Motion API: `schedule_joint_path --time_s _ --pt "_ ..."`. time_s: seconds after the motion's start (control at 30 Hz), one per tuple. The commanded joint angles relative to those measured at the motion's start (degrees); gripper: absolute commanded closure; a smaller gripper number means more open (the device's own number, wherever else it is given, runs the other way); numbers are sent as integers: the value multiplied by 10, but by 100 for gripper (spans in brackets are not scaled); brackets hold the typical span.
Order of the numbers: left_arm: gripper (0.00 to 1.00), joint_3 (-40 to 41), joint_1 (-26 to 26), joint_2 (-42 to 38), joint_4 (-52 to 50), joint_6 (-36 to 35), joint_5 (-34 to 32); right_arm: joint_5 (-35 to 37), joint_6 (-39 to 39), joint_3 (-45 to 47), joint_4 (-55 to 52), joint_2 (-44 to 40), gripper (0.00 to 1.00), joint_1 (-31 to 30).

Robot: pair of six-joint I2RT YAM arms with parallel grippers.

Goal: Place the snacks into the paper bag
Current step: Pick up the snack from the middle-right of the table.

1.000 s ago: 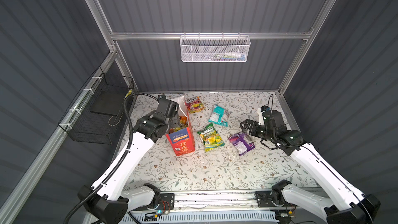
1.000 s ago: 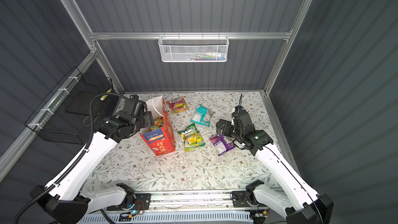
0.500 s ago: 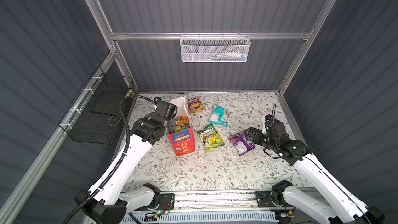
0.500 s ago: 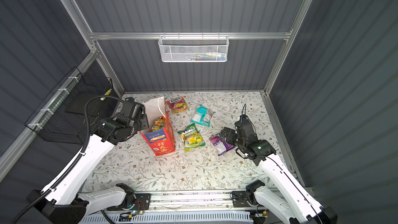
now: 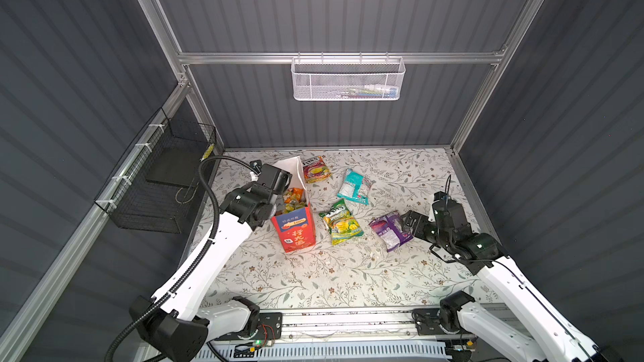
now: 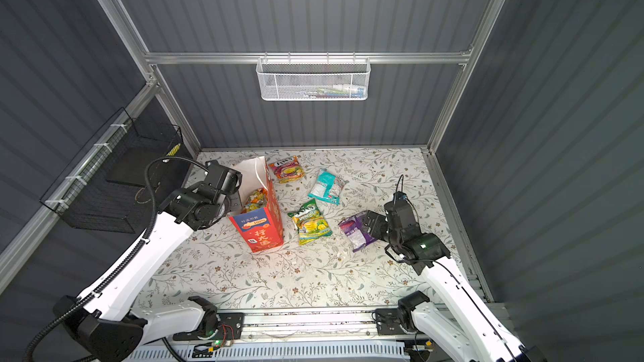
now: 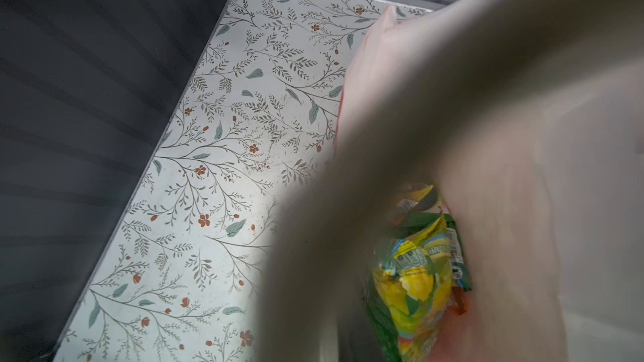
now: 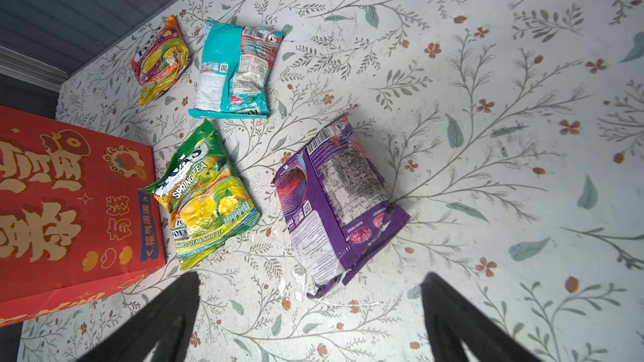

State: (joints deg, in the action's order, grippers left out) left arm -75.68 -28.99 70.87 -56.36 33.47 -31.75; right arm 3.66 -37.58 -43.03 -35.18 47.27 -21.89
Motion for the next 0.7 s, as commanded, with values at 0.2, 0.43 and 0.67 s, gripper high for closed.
schedule_joint_path --time_s 0.2,0.43,0.67 --pt "100 -23 17 3 20 -25 73 -7 -4 13 -7 -6 1 10" --pt "100 -96 17 52 44 -54 178 -41 -41 28 17 34 1 39" --pt "100 -127 16 73 56 -32 182 -78 -115 80 77 98 1 53"
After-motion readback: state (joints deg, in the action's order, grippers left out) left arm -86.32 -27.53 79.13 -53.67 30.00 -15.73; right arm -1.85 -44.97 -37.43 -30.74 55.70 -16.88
